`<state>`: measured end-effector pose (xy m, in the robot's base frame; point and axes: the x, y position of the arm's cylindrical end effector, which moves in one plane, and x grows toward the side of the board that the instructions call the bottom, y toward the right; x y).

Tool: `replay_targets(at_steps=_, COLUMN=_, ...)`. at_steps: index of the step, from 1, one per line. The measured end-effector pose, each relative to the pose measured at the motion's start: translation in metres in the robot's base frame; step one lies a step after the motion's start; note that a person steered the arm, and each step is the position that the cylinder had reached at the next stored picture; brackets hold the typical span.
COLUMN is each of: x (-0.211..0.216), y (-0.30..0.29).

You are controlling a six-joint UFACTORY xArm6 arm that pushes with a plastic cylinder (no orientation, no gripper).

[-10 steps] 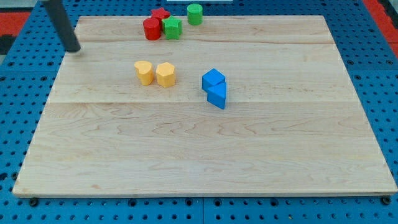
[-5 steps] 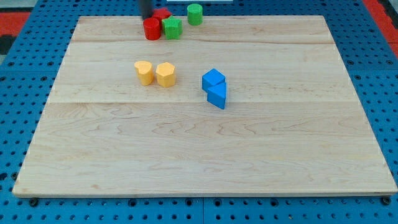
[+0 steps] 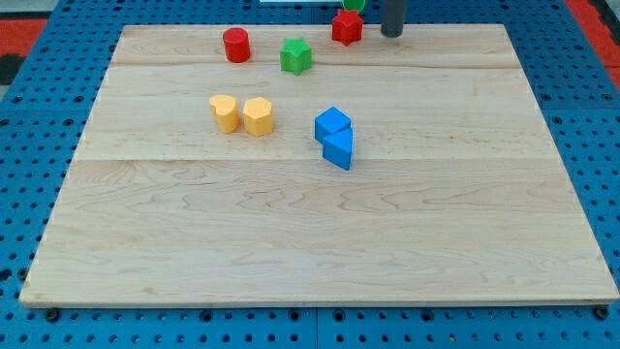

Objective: Move the red star to the top right of red circle

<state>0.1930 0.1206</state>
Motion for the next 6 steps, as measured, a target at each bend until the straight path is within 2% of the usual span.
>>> replay_targets(at_steps=2, x=0.035, y=-0.165)
replay_targets(at_steps=3, x=0.023, y=-0.101)
replay_targets(at_steps=4, x=0.001, y=-0.097)
replay_targets(at_steps=5, x=0.009, y=-0.139)
replay_targets(at_steps=6, x=0.042, y=-0.185)
